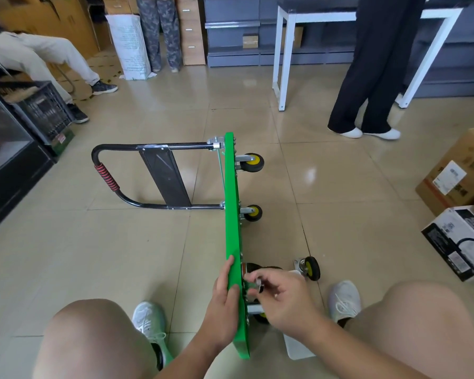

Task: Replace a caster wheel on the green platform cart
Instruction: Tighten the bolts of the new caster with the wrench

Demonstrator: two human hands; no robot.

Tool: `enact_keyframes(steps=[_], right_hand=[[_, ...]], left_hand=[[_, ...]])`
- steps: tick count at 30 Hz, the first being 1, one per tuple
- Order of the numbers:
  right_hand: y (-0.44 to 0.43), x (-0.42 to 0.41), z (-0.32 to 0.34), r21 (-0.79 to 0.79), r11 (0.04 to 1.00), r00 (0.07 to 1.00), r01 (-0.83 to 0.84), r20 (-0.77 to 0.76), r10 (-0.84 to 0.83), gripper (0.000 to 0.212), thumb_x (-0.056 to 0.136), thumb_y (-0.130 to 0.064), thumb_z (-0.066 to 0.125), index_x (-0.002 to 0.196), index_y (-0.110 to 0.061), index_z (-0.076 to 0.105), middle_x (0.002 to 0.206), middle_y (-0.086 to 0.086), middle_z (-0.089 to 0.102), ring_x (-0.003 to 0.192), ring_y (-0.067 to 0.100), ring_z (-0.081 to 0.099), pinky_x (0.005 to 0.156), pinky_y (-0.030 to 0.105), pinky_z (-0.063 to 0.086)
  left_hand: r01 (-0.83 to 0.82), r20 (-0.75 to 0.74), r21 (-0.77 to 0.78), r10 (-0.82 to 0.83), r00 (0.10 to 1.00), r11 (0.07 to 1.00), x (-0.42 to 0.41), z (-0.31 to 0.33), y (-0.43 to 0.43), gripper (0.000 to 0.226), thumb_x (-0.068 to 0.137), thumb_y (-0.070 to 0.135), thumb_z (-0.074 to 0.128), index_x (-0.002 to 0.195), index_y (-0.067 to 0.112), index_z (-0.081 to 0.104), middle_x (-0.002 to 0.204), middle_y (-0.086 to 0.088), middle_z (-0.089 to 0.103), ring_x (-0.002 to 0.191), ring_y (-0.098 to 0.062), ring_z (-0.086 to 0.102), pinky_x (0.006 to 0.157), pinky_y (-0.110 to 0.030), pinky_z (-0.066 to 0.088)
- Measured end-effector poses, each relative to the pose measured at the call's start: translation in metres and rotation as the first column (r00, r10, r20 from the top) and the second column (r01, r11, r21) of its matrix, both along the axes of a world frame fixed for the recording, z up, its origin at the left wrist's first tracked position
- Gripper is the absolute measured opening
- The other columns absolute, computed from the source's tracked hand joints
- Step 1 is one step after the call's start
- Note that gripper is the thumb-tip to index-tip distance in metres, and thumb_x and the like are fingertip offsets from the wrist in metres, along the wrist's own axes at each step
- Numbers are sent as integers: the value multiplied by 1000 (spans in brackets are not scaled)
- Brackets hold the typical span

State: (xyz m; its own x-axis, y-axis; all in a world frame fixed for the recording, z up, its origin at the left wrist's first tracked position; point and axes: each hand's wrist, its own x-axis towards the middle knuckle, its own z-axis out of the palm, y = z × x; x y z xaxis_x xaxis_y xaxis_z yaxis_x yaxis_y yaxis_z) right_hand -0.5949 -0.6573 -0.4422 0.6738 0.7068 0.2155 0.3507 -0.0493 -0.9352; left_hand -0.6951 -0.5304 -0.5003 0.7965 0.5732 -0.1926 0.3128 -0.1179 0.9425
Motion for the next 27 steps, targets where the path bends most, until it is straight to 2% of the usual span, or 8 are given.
enact_keyframes(steps=[5,8,11,15,18,21,23,27], right_hand=[[-5,-17,-12,59,997,963,-43,269,26,38,80,2,51,103,-22,68,109,-12,73,94,8,72,75,34,62],[1,-17,-4,57,994,942,-96,328,72,37,80,5,52,101,-22,65,106,-7,71,93,11,72,81,25,59],[5,-17,1,52,993,929,-106,362,80,42,77,9,55,101,-25,63,104,-7,72,91,6,70,86,12,52],[4,-17,-4,128,988,928,-81,371,28,40,78,7,50,102,-21,63,112,-8,67,93,0,70,85,14,54],[6,-15,-9,124,988,912,-93,409,34,35,79,5,50,100,-20,64,104,-6,71,84,3,70,79,17,57],[12,-10,-17,50,998,923,-30,384,8,26,83,-3,49,95,-18,67,84,-3,73,73,13,71,65,32,58],[18,-6,-19,4,1000,949,1,315,-2,22,85,-10,48,91,-18,68,78,-2,70,71,16,70,63,37,57],[23,-2,-15,-33,999,994,13,113,-9,22,83,-11,53,93,-27,65,83,-12,70,80,14,72,74,39,59]], left_hand=[[23,20,36,-24,1000,999,-3,4,-1,46,100,45,39,126,82,34,158,-11,45,142,-29,48,119,-49,39],[11,18,39,-12,1000,999,-4,8,-4,49,108,29,40,145,59,28,161,2,41,145,-19,45,116,-39,41],[116,72,117,-125,990,986,-8,9,-3,50,100,42,38,146,58,27,157,5,42,142,-11,48,121,-30,33],[85,25,22,-85,996,996,-7,-3,2,62,110,10,39,161,37,16,138,-6,60,112,-7,66,102,-15,43],[81,20,33,-82,996,996,-6,-5,2,61,111,13,40,161,37,16,145,-6,55,114,-6,66,102,-13,42],[73,44,54,-75,996,996,-4,1,1,51,101,54,40,148,67,23,161,0,38,137,-6,53,117,-28,39],[56,37,48,-58,998,997,-5,2,1,46,95,72,35,141,74,27,163,2,36,142,-7,48,121,-36,37],[79,-19,88,-78,997,993,-4,10,-4,40,101,53,34,140,52,35,166,7,30,151,-10,35,123,-38,33]])
